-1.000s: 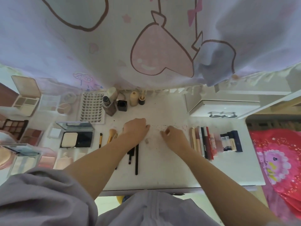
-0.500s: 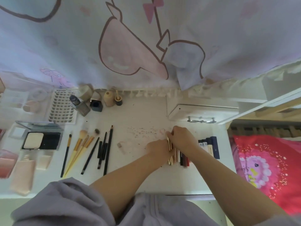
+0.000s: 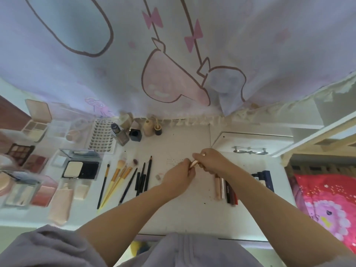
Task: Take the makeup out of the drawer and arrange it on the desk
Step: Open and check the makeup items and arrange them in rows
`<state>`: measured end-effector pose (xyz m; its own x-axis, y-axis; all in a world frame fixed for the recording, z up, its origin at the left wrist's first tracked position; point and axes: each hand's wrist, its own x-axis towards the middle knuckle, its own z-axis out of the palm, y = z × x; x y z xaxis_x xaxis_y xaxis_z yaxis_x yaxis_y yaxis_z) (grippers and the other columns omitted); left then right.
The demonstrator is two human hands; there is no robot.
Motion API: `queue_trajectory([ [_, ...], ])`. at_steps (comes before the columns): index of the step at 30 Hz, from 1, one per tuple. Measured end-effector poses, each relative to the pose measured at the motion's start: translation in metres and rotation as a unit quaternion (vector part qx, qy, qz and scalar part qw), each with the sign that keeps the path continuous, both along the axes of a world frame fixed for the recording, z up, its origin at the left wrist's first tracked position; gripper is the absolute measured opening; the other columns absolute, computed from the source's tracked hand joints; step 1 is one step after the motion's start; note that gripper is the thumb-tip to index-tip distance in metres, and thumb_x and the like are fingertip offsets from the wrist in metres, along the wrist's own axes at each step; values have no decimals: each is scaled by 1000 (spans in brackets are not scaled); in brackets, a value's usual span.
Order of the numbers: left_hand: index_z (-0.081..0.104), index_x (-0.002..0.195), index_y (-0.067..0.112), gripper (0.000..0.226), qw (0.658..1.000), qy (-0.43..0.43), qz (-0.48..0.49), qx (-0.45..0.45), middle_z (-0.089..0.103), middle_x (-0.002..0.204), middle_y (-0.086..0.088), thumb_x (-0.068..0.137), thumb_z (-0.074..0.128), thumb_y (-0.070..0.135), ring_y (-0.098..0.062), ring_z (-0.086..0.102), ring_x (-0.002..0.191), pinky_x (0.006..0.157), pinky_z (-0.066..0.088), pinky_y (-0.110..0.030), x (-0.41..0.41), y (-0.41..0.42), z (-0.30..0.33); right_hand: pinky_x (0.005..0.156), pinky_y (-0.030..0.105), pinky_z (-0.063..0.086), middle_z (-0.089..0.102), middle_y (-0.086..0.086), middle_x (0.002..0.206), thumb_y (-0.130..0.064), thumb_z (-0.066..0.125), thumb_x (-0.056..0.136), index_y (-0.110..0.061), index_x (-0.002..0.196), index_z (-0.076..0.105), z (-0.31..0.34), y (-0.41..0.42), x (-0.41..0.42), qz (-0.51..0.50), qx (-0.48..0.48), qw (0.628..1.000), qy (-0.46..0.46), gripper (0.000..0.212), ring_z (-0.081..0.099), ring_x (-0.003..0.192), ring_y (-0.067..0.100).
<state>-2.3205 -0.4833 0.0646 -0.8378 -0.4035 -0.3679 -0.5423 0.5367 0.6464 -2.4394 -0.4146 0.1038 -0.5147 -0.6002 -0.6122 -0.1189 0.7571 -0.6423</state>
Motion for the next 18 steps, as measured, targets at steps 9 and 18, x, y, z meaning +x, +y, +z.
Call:
queue_trajectory([
  [9,52,82,21,27,991,60,-62,99,46,66,6,99,38,37,-9,40,56,56,35,-23,41,-45,64,46,21,29,49,-6,61,-30,44,99,-15,85,48,52,6,38,68,-152,986,-2,21,35,49,7],
  [18,59,92,18,27,987,48,-134,70,46,65,9,99,41,36,-5,39,51,52,33,-19,55,-65,108,50,20,34,54,-11,61,-43,37,98,-18,90,55,93,6,44,124,-143,982,17,32,41,52,5],
])
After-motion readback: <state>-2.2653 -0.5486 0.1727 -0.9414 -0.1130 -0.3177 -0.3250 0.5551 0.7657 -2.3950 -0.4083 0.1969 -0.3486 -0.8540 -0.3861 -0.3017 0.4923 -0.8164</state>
